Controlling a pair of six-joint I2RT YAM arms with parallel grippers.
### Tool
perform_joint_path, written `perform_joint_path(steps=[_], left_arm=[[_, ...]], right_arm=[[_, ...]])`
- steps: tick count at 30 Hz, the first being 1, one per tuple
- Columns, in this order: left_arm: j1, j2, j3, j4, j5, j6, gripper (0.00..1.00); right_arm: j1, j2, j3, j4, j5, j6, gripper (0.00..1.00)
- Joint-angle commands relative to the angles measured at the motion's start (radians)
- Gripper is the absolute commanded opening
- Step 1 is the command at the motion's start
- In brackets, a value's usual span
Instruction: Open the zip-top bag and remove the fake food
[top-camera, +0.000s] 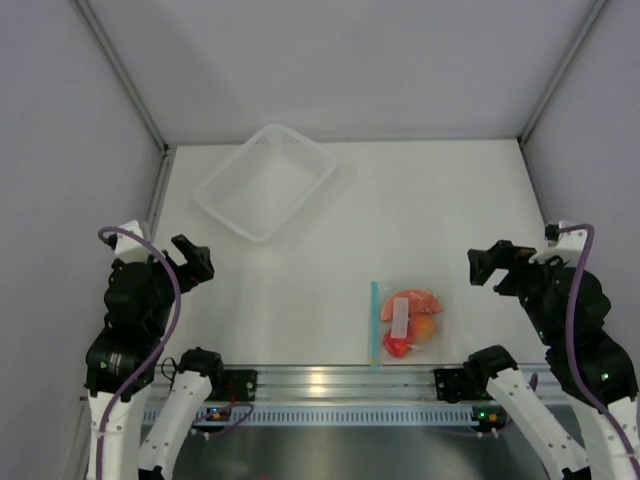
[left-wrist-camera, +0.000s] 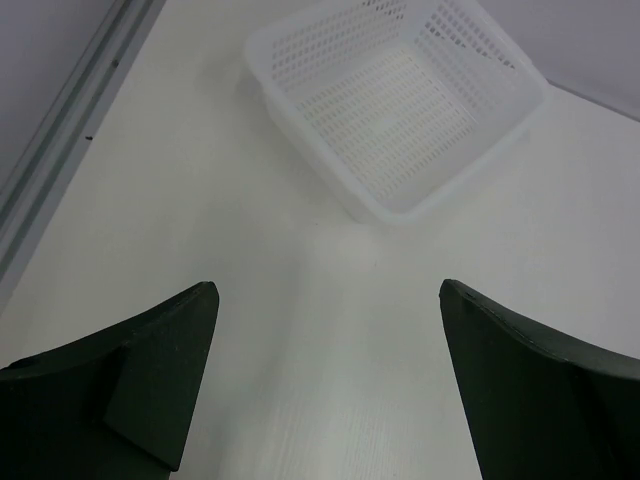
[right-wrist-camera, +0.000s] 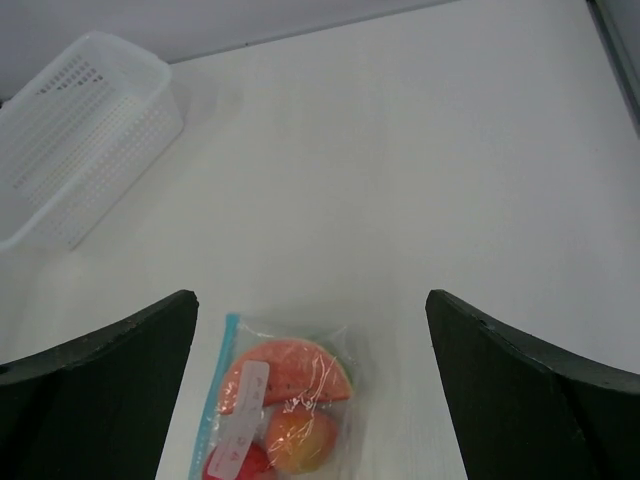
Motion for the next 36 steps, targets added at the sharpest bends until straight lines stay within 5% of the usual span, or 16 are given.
perform_joint_path(steps=[1, 19, 23, 28, 33, 36], left_arm=[[-0.004, 0.004, -0.004, 0.050, -0.013, -0.015, 0.98], [-0.004, 0.036, -0.073, 0.079, -0.026, -0.058, 0.98], [-0.004, 0.049, -0.087, 0.079, -0.027, -0.069, 0.98], [-0.004, 0.053, -0.104, 0.101, 0.010, -0.066, 0.98], [-0.004, 0.064, -0.104, 0.101, 0.013, -0.066, 0.98], [-0.004, 0.055, -0.109, 0.105, 0.010, -0.066, 0.98]], right_arm=[[-0.008, 0.021, 0.046, -0.020, 0.018, 0.000, 0.99], [-0.004, 0.197, -0.030, -0.002, -0.321, -0.019, 0.99], [0.028, 0.272, -0.116, 0.008, -0.297, 0.009, 0.92], [0.334, 0.392, -0.135, -0.012, 0.004, 0.105, 0.84], [0.762, 0.688, -0.005, -0.104, 0.322, 0.303, 0.81], [0.893, 0.869, 0.078, -0.144, 0.416, 0.378, 0.77]])
